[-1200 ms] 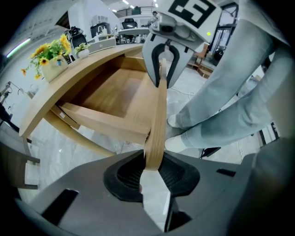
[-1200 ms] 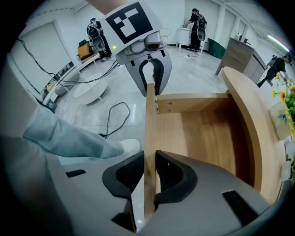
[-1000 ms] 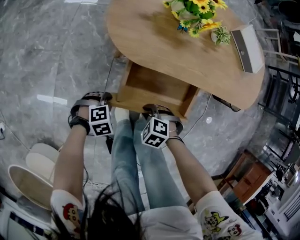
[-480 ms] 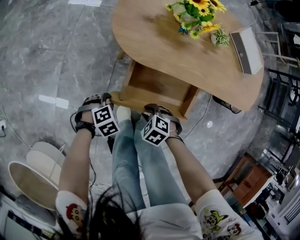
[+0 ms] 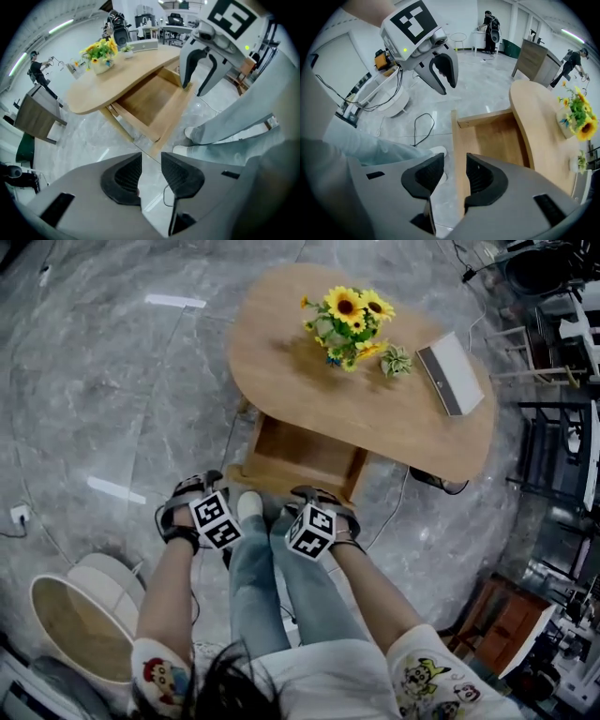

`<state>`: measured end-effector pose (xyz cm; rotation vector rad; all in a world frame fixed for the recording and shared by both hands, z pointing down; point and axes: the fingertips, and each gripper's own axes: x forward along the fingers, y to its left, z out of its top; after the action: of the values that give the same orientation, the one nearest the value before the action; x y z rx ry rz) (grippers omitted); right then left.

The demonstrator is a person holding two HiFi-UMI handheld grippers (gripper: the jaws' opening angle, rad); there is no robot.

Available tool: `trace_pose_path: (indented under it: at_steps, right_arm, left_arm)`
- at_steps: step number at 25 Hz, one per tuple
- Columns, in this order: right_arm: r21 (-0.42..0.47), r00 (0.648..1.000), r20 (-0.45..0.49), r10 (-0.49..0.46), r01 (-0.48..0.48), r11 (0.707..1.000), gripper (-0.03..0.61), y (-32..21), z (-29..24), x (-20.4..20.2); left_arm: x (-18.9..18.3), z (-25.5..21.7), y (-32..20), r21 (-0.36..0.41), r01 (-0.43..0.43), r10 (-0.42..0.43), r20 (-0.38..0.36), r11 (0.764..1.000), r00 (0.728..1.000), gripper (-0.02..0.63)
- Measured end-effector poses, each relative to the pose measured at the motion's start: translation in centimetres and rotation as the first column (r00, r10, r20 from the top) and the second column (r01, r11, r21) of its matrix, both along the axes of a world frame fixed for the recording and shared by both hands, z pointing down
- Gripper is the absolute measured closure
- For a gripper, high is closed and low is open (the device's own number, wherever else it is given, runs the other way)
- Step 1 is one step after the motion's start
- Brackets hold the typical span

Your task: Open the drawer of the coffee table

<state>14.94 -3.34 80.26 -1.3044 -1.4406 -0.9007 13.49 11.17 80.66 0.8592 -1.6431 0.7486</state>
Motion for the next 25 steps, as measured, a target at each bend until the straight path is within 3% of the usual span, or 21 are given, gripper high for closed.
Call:
trace_pose_path:
  at_steps: [6,9,12,19,25]
  right_arm:
    - [-0.061,0.994,0.098,0.040,-0.034,0.998,0.462,-2.0,-9.0,-2.5]
    - [-0.126,0.982,0.152,0.109,-0.090,0.988,0.462,-3.3,-14.6,-4.7]
    - [-0.205,0.959,0.199,0.203,-0.162,0.965,0.462,-4.6,-20.6,-7.1]
    - [-0.412,0.857,0.298,0.420,-0.282,0.867,0.460,-8.5,-32.9,-10.4]
    - [-0.588,0.786,0.242,0.569,-0.347,0.730,0.447,-12.0,-40.7,-10.6]
  left_arm:
    - [-1.6,-9.7,-1.7,0.070,0.147,-0.154,0.102,0.987,0.983,0.509]
    - [-2.6,-15.3,-3.0,0.118,0.211,-0.228,0.156,0.970,0.961,0.509]
    - [-3.9,-20.7,-4.4,0.150,0.216,-0.243,0.201,0.965,0.949,0.509]
    - [-6.2,-31.7,-9.0,0.186,0.151,-0.213,0.379,0.971,0.901,0.509]
    - [-6.9,-38.5,-13.2,0.257,0.137,-0.250,0.482,0.957,0.840,0.509]
